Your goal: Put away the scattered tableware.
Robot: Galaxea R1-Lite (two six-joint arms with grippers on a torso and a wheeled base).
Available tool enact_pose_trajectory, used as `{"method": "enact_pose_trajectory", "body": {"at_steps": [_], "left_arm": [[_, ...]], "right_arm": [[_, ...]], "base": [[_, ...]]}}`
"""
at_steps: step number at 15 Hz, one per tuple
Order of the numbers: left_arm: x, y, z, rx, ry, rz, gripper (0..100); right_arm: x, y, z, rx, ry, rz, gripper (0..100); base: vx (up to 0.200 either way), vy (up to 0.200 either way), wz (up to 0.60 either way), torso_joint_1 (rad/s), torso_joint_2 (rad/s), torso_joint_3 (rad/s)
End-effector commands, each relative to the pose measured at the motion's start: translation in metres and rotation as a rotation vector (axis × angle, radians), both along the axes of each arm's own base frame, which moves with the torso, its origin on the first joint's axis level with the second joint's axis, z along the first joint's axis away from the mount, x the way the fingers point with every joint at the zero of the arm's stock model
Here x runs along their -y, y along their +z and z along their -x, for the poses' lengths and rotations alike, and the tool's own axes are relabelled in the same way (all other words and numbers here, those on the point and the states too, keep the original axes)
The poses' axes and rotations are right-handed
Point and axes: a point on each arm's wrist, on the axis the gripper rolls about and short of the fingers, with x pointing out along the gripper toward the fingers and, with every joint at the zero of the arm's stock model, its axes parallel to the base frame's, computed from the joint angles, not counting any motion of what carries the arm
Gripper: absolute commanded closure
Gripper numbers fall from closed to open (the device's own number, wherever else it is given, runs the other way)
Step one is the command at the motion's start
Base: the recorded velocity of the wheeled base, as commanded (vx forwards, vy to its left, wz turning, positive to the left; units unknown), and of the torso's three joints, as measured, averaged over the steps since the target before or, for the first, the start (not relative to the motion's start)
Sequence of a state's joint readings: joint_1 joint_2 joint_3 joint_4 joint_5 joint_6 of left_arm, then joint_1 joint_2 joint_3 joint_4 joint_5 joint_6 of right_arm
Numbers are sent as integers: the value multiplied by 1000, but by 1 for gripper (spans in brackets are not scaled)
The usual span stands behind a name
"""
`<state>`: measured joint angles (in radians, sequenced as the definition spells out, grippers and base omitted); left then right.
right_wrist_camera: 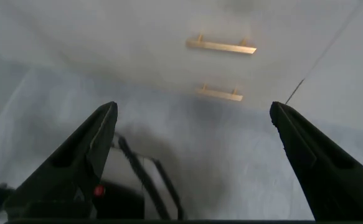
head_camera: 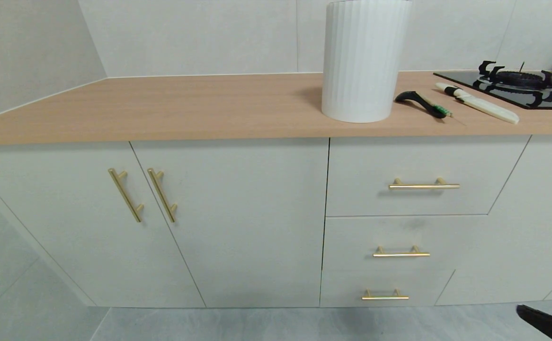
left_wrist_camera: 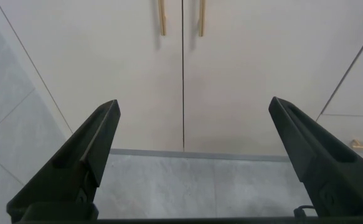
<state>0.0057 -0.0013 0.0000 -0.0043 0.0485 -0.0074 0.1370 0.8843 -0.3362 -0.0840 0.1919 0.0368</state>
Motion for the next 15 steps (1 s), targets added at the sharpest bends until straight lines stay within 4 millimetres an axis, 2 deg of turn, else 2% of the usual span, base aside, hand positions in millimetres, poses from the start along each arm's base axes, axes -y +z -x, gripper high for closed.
{"method": "enact_pose_trajectory", "body": {"at_steps": [1,5,7,11,15], "left_arm": [[0,0,0,-1,1,0,0],[0,0,0,-1,1,0,0],[0,0,0,-1,1,0,0],[0,0,0,-1,1,0,0],[0,0,0,-1,1,0,0]], "right_arm": [[-20,-33,-97,-241,42,38,0],[-30,-85,-175,-248,-3,62,0],[-33,-108,-201,-222,-59,91,0],[-39,-155,-229,-149,-149,132,0],[-40,-165,-238,-61,-194,136,0]], "base": [[0,0,0,0,0,0],[0,0,0,0,0,0],[0,0,0,0,0,0],[0,0,0,0,0,0],[0,0,0,0,0,0]]}}
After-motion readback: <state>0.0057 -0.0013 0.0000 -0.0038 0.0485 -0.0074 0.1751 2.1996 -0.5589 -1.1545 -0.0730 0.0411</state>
